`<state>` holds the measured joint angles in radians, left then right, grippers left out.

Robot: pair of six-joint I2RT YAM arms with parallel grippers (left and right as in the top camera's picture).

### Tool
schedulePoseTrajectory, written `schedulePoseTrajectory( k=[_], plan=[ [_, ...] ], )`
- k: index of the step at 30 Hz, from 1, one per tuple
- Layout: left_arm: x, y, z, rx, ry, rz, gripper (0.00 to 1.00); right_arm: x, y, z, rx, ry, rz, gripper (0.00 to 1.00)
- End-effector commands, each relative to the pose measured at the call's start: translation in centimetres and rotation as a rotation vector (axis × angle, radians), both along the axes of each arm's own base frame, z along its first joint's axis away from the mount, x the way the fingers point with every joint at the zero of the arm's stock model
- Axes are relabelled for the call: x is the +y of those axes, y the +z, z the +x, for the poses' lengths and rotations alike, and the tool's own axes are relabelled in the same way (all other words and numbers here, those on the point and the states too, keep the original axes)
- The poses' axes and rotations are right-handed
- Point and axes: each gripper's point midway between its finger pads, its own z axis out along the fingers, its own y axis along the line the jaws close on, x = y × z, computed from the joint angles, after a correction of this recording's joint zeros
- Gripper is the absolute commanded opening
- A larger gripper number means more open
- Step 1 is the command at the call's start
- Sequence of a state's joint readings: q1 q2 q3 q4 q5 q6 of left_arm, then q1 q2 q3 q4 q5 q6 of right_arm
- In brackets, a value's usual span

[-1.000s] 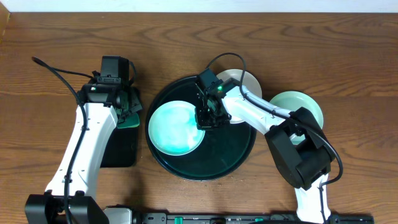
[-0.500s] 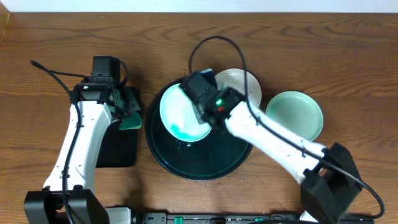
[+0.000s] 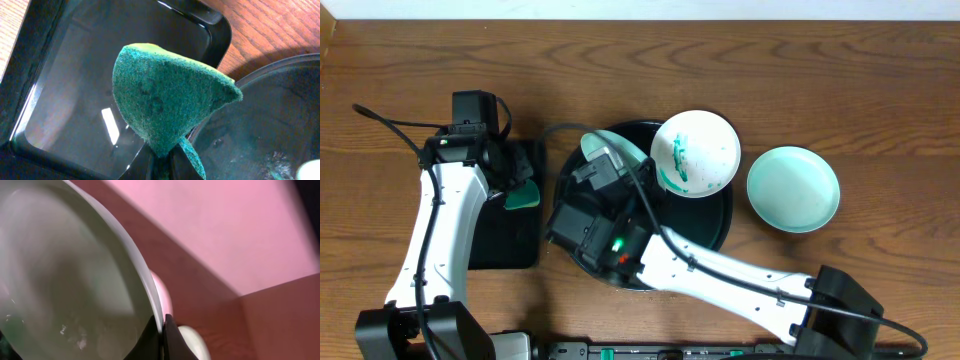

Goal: Clean dirty plates on tray and stack at the side
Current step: 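Lift the scrubbed plate with the right gripper and stack it right of tray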

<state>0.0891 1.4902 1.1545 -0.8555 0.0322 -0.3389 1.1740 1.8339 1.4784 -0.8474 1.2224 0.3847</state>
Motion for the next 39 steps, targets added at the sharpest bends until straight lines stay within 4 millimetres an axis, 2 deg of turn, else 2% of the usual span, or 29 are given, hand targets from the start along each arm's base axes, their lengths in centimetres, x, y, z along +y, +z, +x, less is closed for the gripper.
schedulePoseTrajectory(
  k=[1, 4, 7, 14, 18, 21, 24, 27, 30, 35, 37, 39],
  plan=[
    [0.0, 0.4, 0.4, -0.012, -0.016, -0.004, 0.07, -1.4, 5.3, -0.4, -0.221, -0.072, -0.037, 0.01],
    [0.0, 0.4, 0.4, -0.012, -0.016, -0.005, 0.07, -1.7, 6.0, -0.5, -0.223, -0.072, -0.014, 0.01],
    [0.0, 0.4, 0.4, -0.012, -0.016, -0.005, 0.07, -1.4, 4.8, -0.3, -0.139, -0.042, 0.033, 0.01],
    [0.0, 0.4, 0.3, -0.008, -0.016, -0.005, 0.07, -1.1, -2.9, 1.1, 0.324, 0.014, 0.241, 0.01],
    [0.0, 0.4, 0.3, -0.008, -0.016, -0.005, 0.07, -1.0, -6.1, 1.6, 0.589, 0.03, 0.433, 0.01],
    [0.0, 0.4, 0.3, -0.008, -0.016, -0.005, 0.07, -1.0, -6.8, 2.5, 0.76, 0.065, 0.619, 0.01],
    [0.0, 0.4, 0.3, -0.007, -0.016, -0.005, 0.07, -2.3, -6.0, 3.6, 0.861, 0.094, 0.776, 0.01],
    [0.0, 0.4, 0.3, -0.008, -0.016, -0.005, 0.07, -5.4, -4.5, 5.2, 0.892, 0.064, 0.921, 0.01],
    [-0.1, 0.4, 0.3, -0.008, -0.015, -0.005, 0.07, -10.2, -3.3, 6.7, 0.872, -0.024, 1.027, 0.01],
    [0.0, 0.4, 0.3, -0.007, -0.015, -0.005, 0.07, -20.4, -3.1, 7.3, 0.804, -0.299, 1.096, 0.01],
    [-0.1, 0.4, 0.3, -0.008, -0.016, -0.005, 0.07, -25.4, -3.8, 6.6, 0.772, -0.46, 1.086, 0.01],
    [-0.1, 0.4, 0.3, -0.008, -0.016, -0.005, 0.07, -29.4, -4.5, 5.5, 0.754, -0.597, 1.058, 0.01]
  ],
)
